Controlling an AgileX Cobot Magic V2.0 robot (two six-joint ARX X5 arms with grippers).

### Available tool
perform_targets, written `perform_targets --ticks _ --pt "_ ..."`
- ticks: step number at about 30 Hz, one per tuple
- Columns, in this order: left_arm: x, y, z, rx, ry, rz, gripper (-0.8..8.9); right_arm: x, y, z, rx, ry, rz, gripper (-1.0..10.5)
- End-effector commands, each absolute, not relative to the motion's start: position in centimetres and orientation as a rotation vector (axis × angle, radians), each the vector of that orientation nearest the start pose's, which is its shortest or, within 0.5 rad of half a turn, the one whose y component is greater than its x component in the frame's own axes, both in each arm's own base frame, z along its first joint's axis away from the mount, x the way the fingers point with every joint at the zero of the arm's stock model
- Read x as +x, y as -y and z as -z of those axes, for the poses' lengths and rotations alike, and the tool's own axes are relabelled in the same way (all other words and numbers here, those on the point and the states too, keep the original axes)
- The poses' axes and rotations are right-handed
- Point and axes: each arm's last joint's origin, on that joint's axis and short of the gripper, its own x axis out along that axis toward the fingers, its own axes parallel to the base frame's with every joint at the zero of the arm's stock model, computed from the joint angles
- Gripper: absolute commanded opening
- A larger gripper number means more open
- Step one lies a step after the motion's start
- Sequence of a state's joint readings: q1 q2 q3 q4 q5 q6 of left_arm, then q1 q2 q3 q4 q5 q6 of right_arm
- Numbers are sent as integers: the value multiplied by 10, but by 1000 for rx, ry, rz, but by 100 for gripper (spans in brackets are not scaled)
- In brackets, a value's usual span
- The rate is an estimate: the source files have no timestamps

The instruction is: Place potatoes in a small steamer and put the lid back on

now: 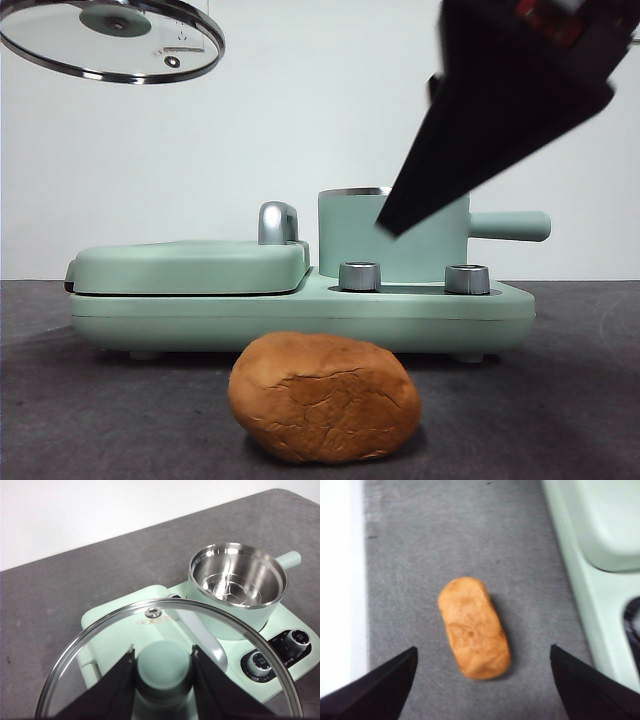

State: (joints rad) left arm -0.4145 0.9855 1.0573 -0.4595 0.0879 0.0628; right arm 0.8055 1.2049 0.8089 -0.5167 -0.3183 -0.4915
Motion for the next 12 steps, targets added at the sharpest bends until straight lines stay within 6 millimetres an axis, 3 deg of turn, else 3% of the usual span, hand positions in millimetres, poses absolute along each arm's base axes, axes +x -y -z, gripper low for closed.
perform_targets --ticks 1,12 --pt "185 85 -372 117 -330 515 9 159 -186 -229 -655 -664 -1301 436" --pt "185 85 -372 125 -328 516 9 173 -204 -194 -674 -760 -1323 436"
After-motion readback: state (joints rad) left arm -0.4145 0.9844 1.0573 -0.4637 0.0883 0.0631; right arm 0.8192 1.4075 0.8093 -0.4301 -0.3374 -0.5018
